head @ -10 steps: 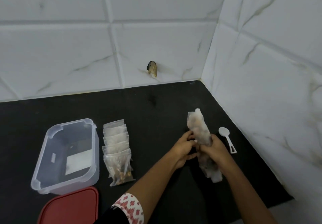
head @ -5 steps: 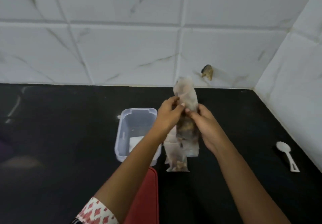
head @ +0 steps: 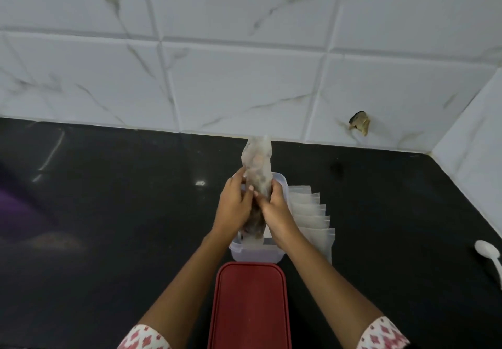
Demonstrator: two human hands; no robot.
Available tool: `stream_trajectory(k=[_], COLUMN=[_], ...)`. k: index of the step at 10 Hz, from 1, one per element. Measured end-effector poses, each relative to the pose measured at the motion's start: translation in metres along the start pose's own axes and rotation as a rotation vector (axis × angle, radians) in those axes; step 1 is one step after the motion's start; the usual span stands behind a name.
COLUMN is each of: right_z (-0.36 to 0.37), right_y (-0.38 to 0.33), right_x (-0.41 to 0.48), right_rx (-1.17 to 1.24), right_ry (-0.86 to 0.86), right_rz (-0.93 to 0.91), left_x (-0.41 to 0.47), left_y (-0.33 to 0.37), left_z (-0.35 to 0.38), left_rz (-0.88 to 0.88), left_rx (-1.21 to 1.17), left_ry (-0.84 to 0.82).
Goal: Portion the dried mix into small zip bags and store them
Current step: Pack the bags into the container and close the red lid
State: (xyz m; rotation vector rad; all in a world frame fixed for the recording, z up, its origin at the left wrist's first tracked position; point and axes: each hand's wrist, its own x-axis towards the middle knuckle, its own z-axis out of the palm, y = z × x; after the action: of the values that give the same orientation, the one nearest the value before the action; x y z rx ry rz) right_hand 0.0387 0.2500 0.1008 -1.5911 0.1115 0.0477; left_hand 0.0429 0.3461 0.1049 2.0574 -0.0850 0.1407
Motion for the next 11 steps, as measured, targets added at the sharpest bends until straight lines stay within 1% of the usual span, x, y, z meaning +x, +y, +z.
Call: stream_trajectory(k=[1, 2, 3, 4, 5, 6, 7, 8, 9, 10, 11], right_z=[0.001, 0.005, 0.007, 0.005, 0.002, 0.003, 0.004, 0.005, 0.001, -0.001, -0.001], right_y=[0.011, 0.019, 0.028, 0.027, 0.03, 0.027, 0.031, 0.032, 0.039, 0.039, 0.032], right_x=[0.007, 0.016, 0.023, 0.023, 0.023, 0.024, 0.036, 0.037, 0.033, 0.028, 0.027], right_rx=[-0.149, -0.388, -0.495, -0.582, -0.672, -0.694, -0.654, -0.922, -0.942, -0.966, -1.13], right_ry=[-0.008, -0.027, -0.058, -0.077, -0.133, -0.202, -0.246, -0.367, -0.235, 0.088, 0.183], right_rz=[-0.032, -0.012, 0.019, 0.056, 0.116, 0.273, 0.458, 0.415, 0.301, -0.006, -0.33], left_x=[-0.005, -0.002, 0.0, 0.0, 0.001, 0.001, 0.0, 0.002, 0.002, 0.003, 0.001], left_y=[-0.008, -0.011, -0.013, -0.017, -0.015, -0.012, -0.011, -0.013, -0.014, -0.011, -0.005], left_z=[0.009, 0.013, 0.016, 0.018, 0.021, 0.023, 0.024, 0.026, 0.027, 0.027, 0.024], left_rz=[0.065, 0.097, 0.092, 0.146, 0.184, 0.233, 0.218, 0.219, 0.195, 0.153, 0.157], left_rx=[0.134, 0.247, 0.311, 0.566, 0.826, 1.134, 1.245, 1.362, 1.387, 1.229, 1.163], left_ry=[0.057, 0.051, 0.022, -0.008, -0.104, -0.205, -0.306, -0.358, -0.359, -0.245, -0.231])
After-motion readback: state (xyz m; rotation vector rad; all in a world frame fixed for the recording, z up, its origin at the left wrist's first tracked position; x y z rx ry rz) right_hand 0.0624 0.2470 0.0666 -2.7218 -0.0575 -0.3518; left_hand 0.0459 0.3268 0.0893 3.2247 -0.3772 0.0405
